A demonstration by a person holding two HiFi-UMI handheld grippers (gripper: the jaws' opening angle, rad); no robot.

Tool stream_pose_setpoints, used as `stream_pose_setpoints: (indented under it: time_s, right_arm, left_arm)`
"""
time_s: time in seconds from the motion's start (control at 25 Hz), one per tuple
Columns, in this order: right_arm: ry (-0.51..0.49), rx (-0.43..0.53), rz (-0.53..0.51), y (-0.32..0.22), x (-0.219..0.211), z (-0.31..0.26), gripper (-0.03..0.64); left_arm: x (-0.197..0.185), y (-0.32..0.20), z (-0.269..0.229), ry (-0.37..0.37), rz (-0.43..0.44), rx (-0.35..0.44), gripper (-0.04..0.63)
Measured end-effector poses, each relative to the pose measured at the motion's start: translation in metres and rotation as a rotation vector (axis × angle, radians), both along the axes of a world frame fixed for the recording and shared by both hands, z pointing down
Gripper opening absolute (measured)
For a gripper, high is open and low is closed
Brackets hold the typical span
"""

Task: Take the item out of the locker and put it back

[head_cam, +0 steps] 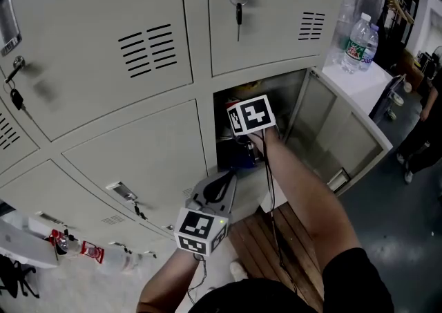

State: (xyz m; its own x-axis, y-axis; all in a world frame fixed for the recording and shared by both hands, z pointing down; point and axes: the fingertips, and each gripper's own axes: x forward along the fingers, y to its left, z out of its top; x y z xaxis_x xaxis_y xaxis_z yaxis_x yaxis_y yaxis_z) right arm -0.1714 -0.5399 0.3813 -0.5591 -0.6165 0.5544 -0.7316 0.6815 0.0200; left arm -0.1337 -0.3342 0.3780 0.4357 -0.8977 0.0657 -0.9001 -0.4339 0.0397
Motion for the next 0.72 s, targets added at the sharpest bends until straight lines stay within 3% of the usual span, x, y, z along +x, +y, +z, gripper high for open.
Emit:
stream_pose_setpoints:
  time_s: [0.28,0.72]
  right_arm:
    - [0.071,-0.003,0.035,-0.0071,-0.0041,0.0089,0.327]
    - [0.071,0.067,0.004,-0.005,-0.0052,0.0033,0.281]
  left_arm:
    - [-0.0002,0.002,-0.0001,0.006,0.009,0.001,0.006]
    - [-0.0022,0.0093,0.0016,0.005,0.011,-0.002,0.006]
